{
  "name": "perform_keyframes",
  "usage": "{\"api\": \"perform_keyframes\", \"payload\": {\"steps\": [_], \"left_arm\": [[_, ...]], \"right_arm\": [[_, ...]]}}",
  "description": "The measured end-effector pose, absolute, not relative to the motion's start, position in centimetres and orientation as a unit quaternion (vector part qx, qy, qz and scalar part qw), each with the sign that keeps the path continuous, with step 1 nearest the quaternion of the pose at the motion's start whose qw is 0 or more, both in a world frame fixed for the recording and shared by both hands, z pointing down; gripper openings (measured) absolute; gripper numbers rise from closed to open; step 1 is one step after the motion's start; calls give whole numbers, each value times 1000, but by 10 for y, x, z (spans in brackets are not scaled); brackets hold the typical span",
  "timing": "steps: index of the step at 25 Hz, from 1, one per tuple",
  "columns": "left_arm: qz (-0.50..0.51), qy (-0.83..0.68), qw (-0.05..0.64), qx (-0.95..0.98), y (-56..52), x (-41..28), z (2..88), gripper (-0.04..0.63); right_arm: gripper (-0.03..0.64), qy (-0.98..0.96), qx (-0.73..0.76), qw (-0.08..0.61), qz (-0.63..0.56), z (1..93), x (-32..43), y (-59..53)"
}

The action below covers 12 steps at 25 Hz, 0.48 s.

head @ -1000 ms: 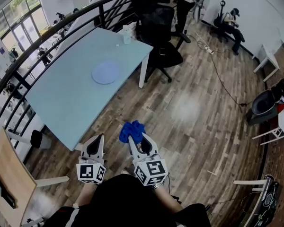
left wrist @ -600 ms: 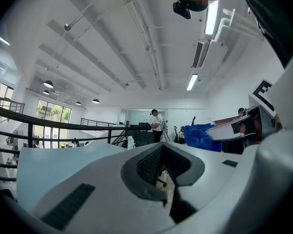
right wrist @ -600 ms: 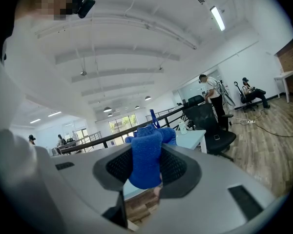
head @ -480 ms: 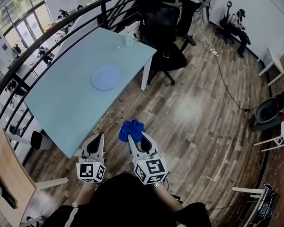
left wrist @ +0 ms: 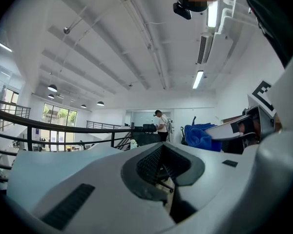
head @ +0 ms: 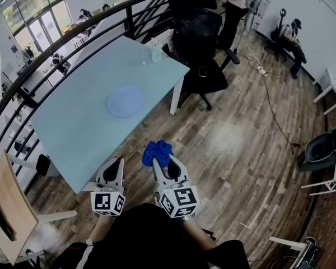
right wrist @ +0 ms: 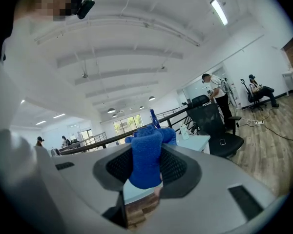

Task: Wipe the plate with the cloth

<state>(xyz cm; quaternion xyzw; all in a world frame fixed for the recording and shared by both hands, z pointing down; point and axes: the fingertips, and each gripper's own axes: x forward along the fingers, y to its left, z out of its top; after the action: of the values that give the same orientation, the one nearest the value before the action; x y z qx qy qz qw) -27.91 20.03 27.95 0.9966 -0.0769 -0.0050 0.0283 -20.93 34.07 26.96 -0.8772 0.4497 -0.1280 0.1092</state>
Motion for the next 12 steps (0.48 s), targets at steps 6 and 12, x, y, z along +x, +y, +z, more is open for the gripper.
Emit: {"api": "perform_keyframes", "payload": {"steps": [6, 12], "left_arm": [[-19, -100, 32, 994, 210, -239, 277, 0], [-17, -118, 33, 992, 216, -213, 276, 0]], "right_arm": [[118, 468, -869, 101, -126, 271, -164, 350], [120, 479, -863, 100, -127, 268, -130, 354]]}}
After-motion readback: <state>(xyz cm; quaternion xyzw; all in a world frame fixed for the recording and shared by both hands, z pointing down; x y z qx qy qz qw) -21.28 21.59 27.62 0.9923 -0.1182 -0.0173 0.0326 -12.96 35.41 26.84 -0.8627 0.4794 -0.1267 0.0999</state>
